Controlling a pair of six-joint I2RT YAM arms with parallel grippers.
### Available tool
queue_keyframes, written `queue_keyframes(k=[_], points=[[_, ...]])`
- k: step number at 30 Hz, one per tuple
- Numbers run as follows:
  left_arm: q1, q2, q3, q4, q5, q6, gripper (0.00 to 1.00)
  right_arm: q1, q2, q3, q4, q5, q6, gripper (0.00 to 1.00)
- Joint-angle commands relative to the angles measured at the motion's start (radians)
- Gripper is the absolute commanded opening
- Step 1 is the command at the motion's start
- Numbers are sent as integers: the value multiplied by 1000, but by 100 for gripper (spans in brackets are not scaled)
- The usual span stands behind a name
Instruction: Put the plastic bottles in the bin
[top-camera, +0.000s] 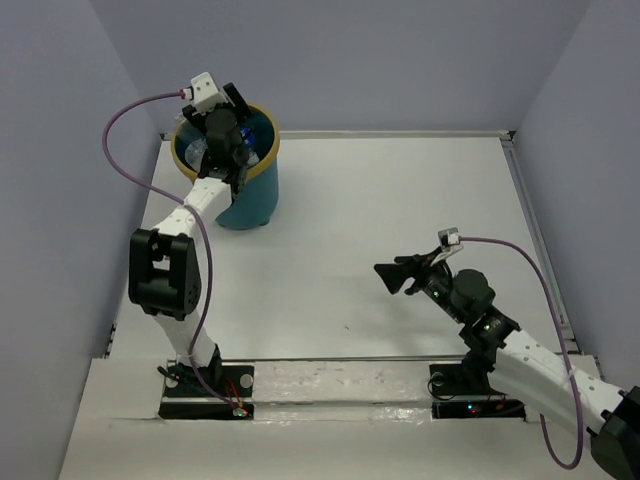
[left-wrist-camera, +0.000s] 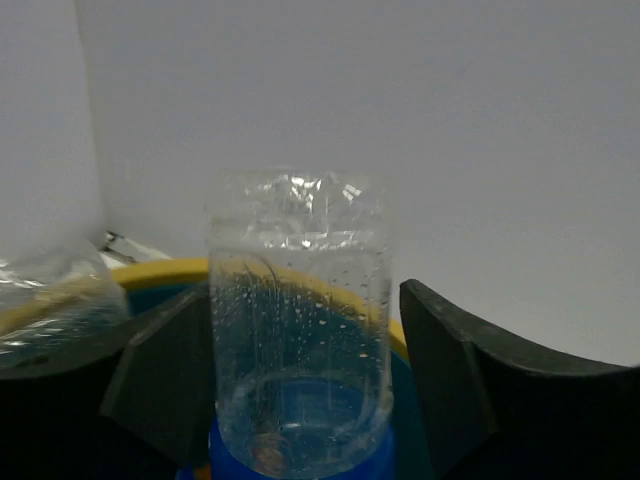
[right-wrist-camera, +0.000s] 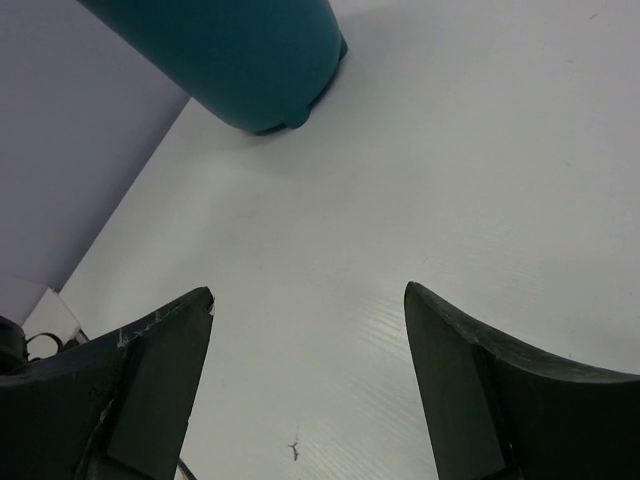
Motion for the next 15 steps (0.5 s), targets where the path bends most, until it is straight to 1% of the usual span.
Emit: queue_keyframes(k=[1, 6, 7, 8, 10, 12, 15], points=[[-32, -139, -69, 156, -28, -9, 98, -1, 41, 1, 159, -51, 4, 82], [-61, -181, -8, 90, 12, 13, 99, -1, 112, 18, 220, -70, 8, 83], [-71, -188, 28, 23, 21, 19, 99, -1, 129, 44, 211, -68, 5, 87], [-72, -193, 46, 22, 25, 20, 99, -1, 129, 44, 211, -68, 1, 87], [-75, -220, 69, -22, 55, 19, 99, -1, 133, 71, 189, -81, -7, 92], [-75, -243, 98, -51, 74, 7, 99, -1, 124, 85, 171, -81, -8, 94], [-78, -299, 128, -131, 117, -21, 99, -1, 84, 122, 82, -70, -21, 99]])
